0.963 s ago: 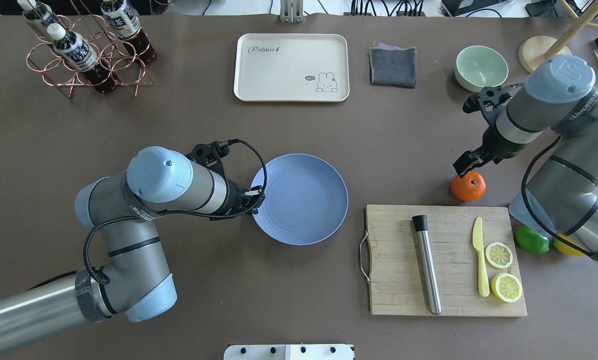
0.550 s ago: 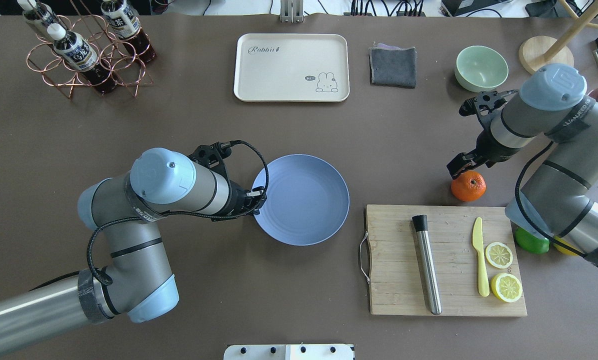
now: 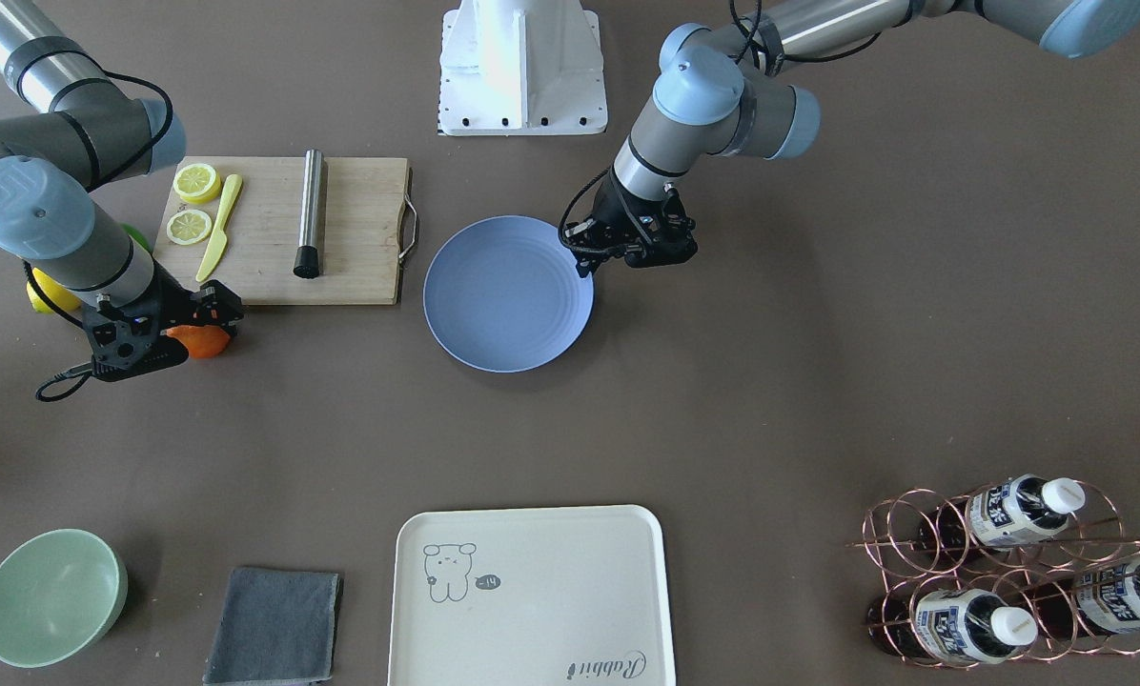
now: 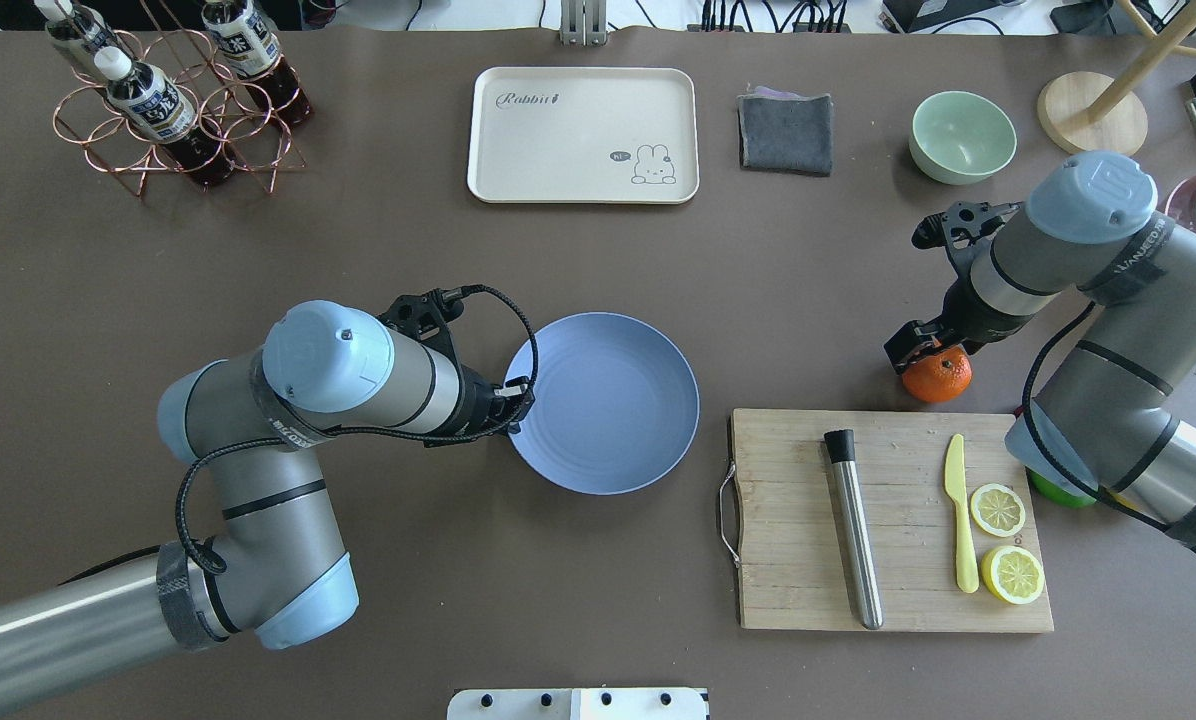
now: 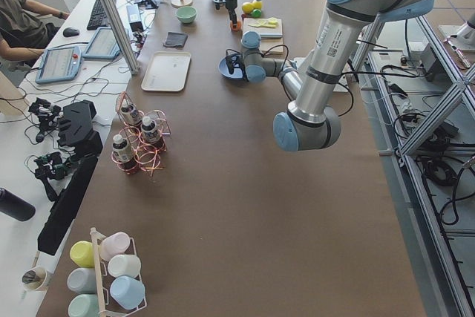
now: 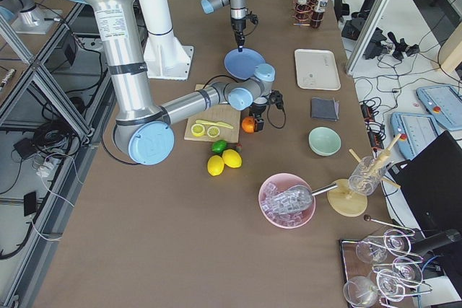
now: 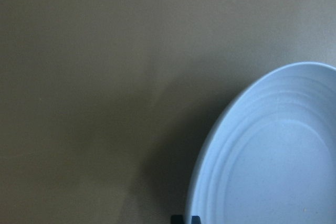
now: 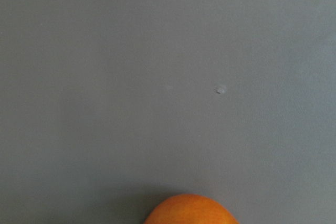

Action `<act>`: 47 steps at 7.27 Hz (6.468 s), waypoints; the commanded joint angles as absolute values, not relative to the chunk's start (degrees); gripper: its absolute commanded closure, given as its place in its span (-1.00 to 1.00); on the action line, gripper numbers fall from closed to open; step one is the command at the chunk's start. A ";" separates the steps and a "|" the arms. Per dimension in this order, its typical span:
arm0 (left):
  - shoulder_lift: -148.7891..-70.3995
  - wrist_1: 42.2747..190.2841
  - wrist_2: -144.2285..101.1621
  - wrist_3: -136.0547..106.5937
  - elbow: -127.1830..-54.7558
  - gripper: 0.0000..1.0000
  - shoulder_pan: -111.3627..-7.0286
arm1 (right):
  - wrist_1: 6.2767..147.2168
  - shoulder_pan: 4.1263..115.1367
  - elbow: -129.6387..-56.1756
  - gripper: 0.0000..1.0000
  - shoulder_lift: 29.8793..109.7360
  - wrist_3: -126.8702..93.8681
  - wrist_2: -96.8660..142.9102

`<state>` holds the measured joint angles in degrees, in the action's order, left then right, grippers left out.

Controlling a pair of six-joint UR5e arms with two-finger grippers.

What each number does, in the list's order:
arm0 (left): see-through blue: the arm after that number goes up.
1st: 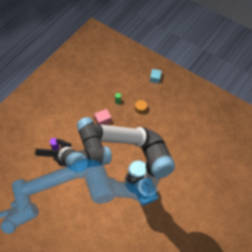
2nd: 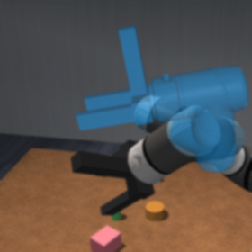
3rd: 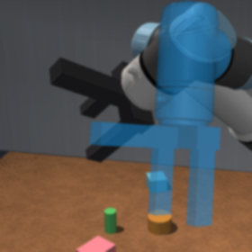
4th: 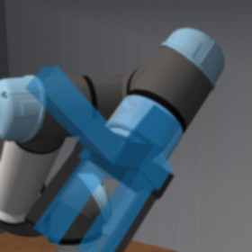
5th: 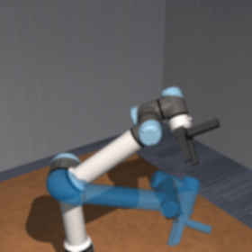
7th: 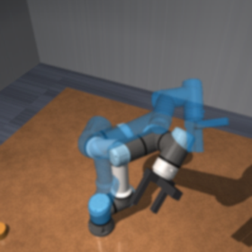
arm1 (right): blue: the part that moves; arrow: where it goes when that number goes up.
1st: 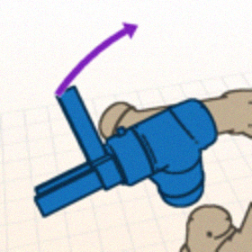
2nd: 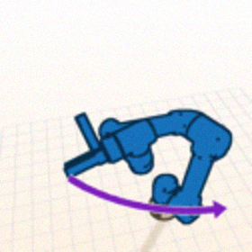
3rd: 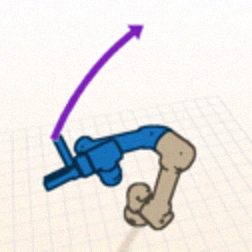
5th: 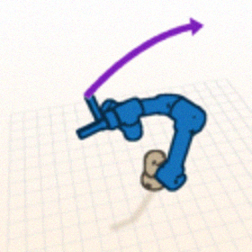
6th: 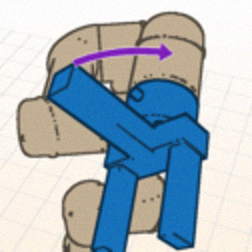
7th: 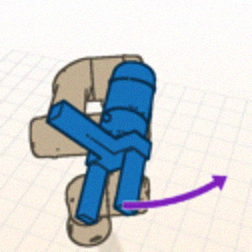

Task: Pick orange to plate

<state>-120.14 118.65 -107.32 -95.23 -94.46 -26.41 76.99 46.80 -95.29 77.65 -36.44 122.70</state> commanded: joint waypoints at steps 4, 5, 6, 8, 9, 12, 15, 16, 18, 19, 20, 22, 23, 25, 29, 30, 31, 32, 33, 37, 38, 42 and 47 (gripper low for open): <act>-120.23 118.65 -105.21 -95.27 -94.74 -0.71 -25.23 | 77.16 46.58 -97.54 0.33 78.31 -37.79 122.78; -120.15 118.39 -105.12 -95.36 -95.96 -0.73 -25.66 | 77.78 46.50 -99.73 0.99 77.79 -38.23 122.87; -118.84 117.08 -105.29 -95.10 -98.24 -0.75 -27.67 | 80.05 46.76 -101.93 1.00 75.78 -41.28 123.31; -112.79 116.63 -113.24 -86.89 -101.60 -0.70 -36.16 | 87.33 45.28 -101.95 1.00 63.78 -47.25 122.96; -109.98 116.72 -115.90 -81.88 -101.69 -0.70 -40.04 | 87.80 41.00 -101.26 1.00 58.94 -55.29 121.04; -102.67 117.16 -121.20 -69.55 -101.60 -0.73 -48.93 | 87.45 29.29 -92.15 1.00 46.62 -67.57 110.94; -102.39 117.07 -121.20 -69.43 -101.69 -0.74 -49.75 | 87.10 25.40 -90.26 1.00 46.58 -68.12 106.26; -102.31 117.07 -121.20 -69.43 -101.69 -0.74 -49.75 | 87.01 25.31 -88.61 1.00 46.41 -67.94 106.17; -102.04 117.07 -121.20 -69.43 -101.60 -0.75 -49.83 | 86.31 25.31 -87.98 1.00 46.41 -67.85 106.00; -102.04 117.07 -121.20 -69.52 -101.69 -0.76 -49.83 | 86.31 25.40 -87.98 1.00 46.41 -67.94 105.65; -102.04 117.07 -121.20 -69.52 -101.78 -0.76 -49.83 | 86.31 25.40 -87.98 -0.98 46.41 -68.11 105.56; -102.04 116.98 -121.38 -69.52 -102.04 -0.78 -49.92 | 86.22 25.92 -88.33 -1.00 46.41 -67.33 105.56; -102.13 116.72 -125.47 -69.35 -102.22 -0.78 -52.62 | 86.83 28.89 -90.59 -1.00 47.10 -67.24 107.82; -96.02 116.72 -133.29 -54.33 -102.57 -0.78 -63.40 | 87.01 40.02 -96.64 -1.00 54.36 -61.92 116.60; -86.42 102.80 -142.08 -10.48 -100.81 -0.78 -82.39 | 86.92 66.91 -101.87 -1.00 79.84 -17.34 133.04; -84.66 98.66 -142.73 -1.58 -100.98 -0.79 -86.10 | 87.01 71.76 -101.60 -1.00 85.11 -7.48 133.76; -82.81 95.48 -142.65 4.25 -100.73 -0.79 -87.79 | 86.92 75.81 -101.51 -1.00 90.13 0.01 133.94; -82.71 92.23 -142.21 5.61 -100.98 -0.80 -87.89 | 87.01 79.24 -101.17 -1.00 94.00 6.70 133.95; -82.88 92.02 -141.69 6.15 -99.59 -0.82 -87.89 | 87.01 83.71 -98.64 -1.00 95.17 13.29 133.95; -82.27 92.54 -137.02 6.24 -98.27 -0.94 -90.26 | 86.92 86.92 -93.78 -1.00 94.57 19.78 134.30; -82.53 92.64 -136.85 6.24 -98.44 -0.94 -90.26 | 86.92 86.84 -93.78 -1.00 94.31 19.43 134.21; -82.35 92.72 -135.00 6.24 -99.58 -0.94 -90.62 | 86.84 86.84 -93.25 -1.00 94.13 19.25 134.12; -82.27 92.81 -135.00 6.24 -99.32 -0.94 -90.62 | 86.84 86.84 -92.73 -1.00 93.60 18.98 134.12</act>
<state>-82.34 92.81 -135.00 6.24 -99.32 -90.61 86.90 86.84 -93.07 93.77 19.00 134.12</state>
